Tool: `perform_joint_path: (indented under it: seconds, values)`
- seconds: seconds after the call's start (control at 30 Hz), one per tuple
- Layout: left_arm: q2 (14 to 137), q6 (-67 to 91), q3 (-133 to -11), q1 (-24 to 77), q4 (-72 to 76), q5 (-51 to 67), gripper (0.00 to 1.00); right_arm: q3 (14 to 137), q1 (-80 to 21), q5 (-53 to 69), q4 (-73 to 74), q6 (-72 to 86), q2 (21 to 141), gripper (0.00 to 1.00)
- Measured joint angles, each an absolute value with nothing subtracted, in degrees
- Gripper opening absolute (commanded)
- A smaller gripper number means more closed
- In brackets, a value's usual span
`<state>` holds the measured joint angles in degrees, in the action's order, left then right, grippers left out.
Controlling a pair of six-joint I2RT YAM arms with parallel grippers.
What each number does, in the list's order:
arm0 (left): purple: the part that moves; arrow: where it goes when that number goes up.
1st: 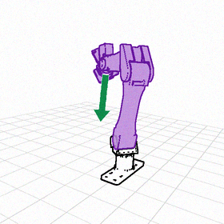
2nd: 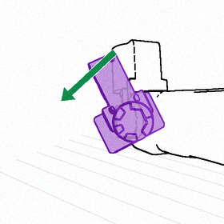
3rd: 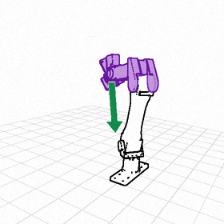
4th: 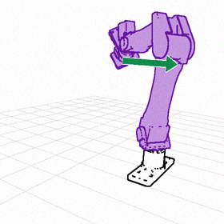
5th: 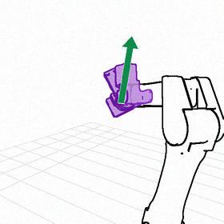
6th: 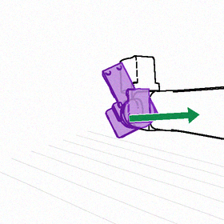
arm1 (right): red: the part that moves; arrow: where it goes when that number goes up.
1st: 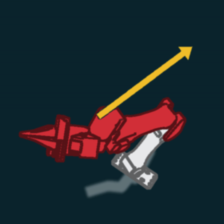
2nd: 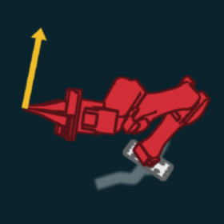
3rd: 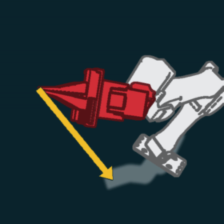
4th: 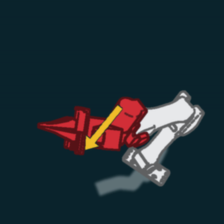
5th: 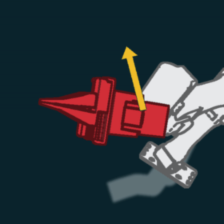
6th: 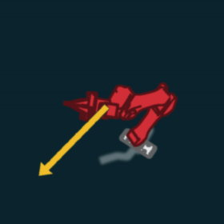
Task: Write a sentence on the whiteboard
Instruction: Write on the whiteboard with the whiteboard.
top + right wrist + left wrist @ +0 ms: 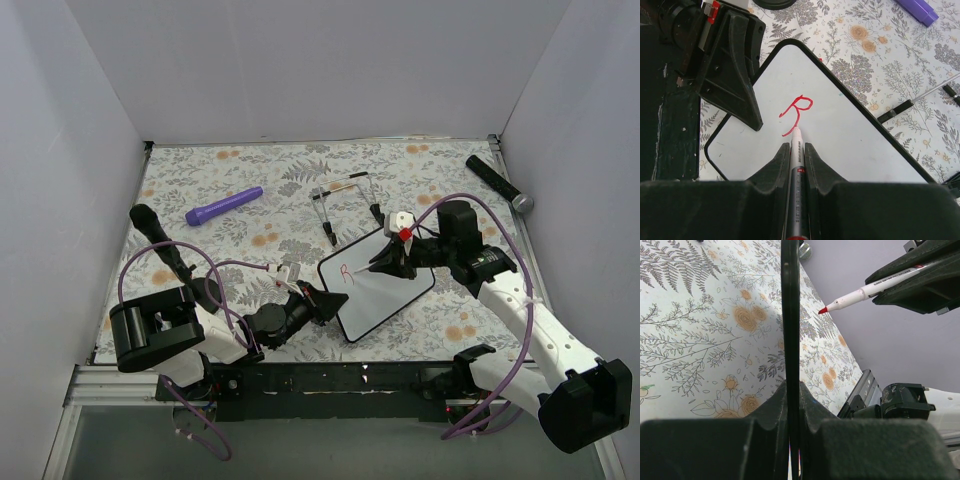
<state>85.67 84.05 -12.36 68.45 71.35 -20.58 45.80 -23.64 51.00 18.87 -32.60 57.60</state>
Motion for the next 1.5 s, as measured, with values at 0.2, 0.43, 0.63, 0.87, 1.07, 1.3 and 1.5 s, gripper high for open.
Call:
perform_joint_path:
  seconds: [0.2, 0.43, 0.63, 0.87, 1.07, 1.3, 1.5]
  values:
    - [85.7, 84.3, -12.4, 68.4, 71.3, -20.6, 0.0, 45.8, -23.6, 50.2, 17.5, -30.9, 57.6, 0.01]
    - [85.7, 84.4, -12.4, 68.4, 71.2, -20.5, 0.0, 44.7, -23.6, 48.0, 12.7, -26.4, 57.7, 0.01]
    - [85.8, 84.4, -12.4, 68.4, 71.3, -20.4, 0.0, 43.2, -23.6, 46.2, 8.1, -22.6, 58.2, 0.01]
    - [86.0, 85.4, -12.4, 68.4, 71.2, -20.4, 0.0, 41.4, -23.6, 45.2, 6.5, -21.8, 58.6, 0.01]
    - [86.0, 85.4, -12.4, 68.4, 71.3, -20.5, 0.0, 41.5, -23.6, 47.4, 8.9, -24.1, 58.4, 0.01]
    - [86.1, 85.3, -12.4, 68.5, 71.4, -20.5, 0.0, 41.7, -23.6, 50.4, 10.4, -25.4, 58.2, 0.01]
    - [86.6, 85.4, -12.4, 68.5, 71.9, -20.4, 0.0, 41.5, -23.6, 49.6, 10.0, -25.0, 58.2, 0.01]
